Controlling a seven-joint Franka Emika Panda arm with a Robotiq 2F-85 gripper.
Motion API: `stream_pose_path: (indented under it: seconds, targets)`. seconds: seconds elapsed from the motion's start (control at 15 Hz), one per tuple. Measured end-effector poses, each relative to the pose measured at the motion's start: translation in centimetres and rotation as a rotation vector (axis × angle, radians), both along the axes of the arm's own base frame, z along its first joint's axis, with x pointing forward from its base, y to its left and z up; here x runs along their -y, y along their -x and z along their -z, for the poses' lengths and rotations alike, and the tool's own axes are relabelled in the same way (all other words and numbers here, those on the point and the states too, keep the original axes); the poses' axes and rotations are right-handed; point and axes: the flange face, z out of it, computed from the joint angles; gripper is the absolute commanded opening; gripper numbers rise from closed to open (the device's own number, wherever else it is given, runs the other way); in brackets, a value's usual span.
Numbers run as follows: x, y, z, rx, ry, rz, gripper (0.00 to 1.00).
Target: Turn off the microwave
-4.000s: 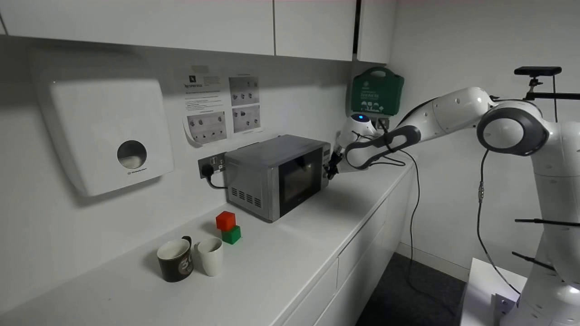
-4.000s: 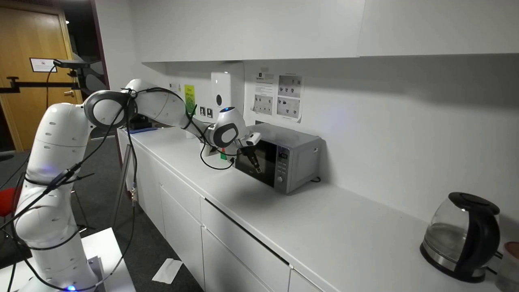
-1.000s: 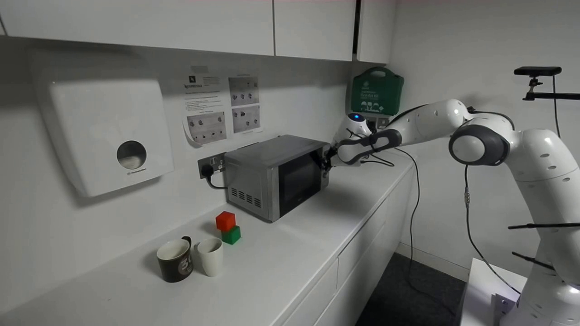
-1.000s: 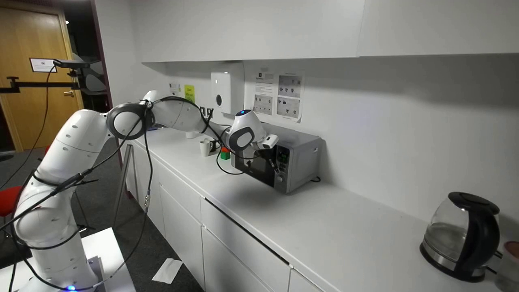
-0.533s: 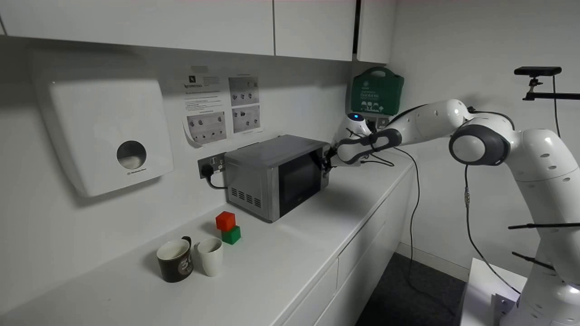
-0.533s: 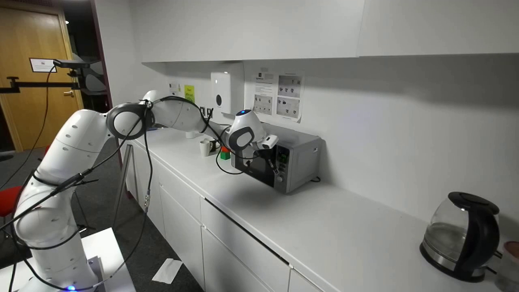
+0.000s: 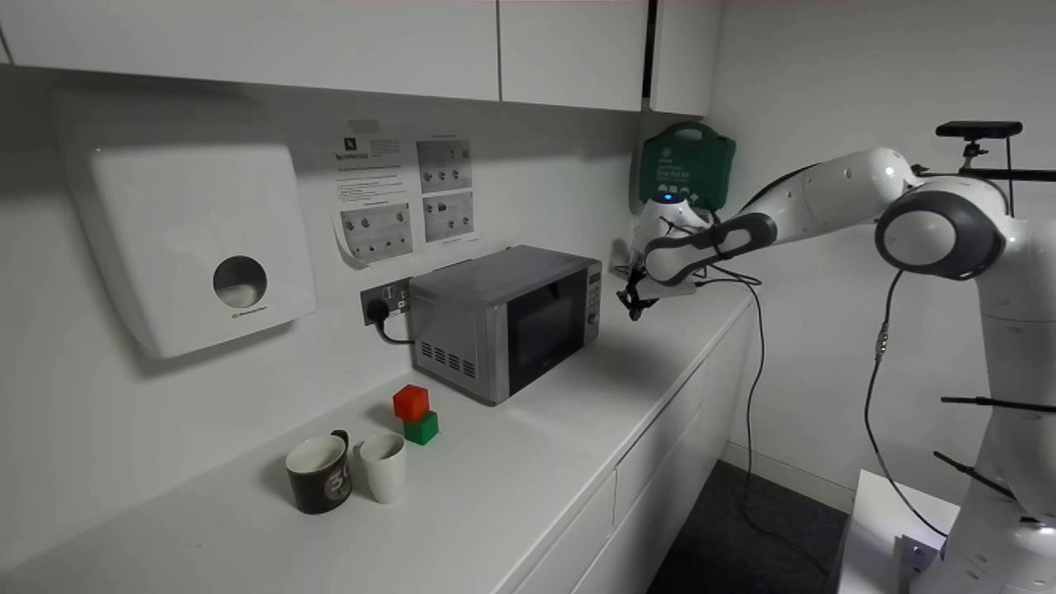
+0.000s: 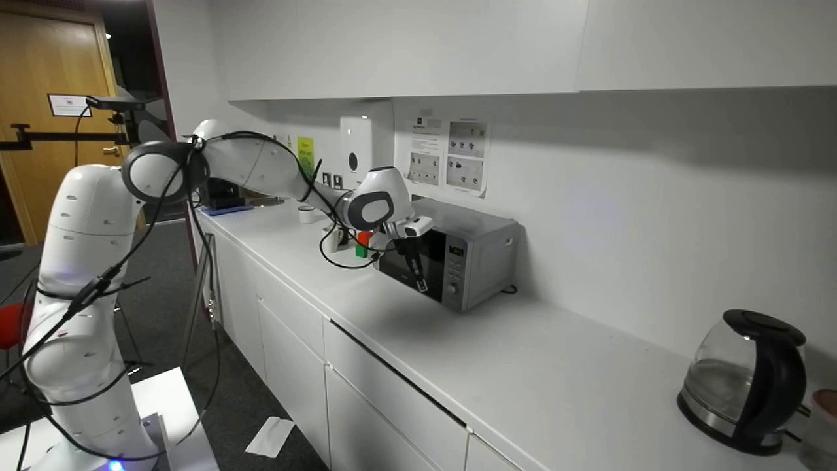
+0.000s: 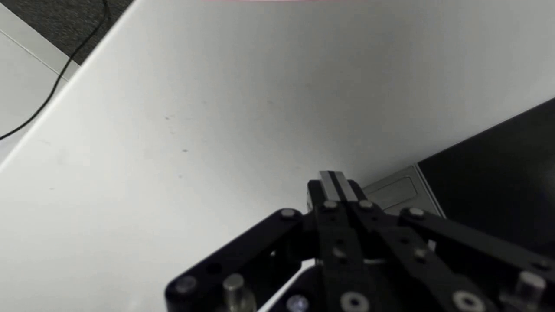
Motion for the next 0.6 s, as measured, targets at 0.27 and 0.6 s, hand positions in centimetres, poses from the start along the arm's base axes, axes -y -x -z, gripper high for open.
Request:
stream_pose_path:
  seconds: [0.27,0.6]
  targets:
    - [0.6,5.9,-3.5,0.02,-0.002,0.044,0.0]
    - [-0.1,13.7,-7.6,0.082,-0.062,0.073,0.0]
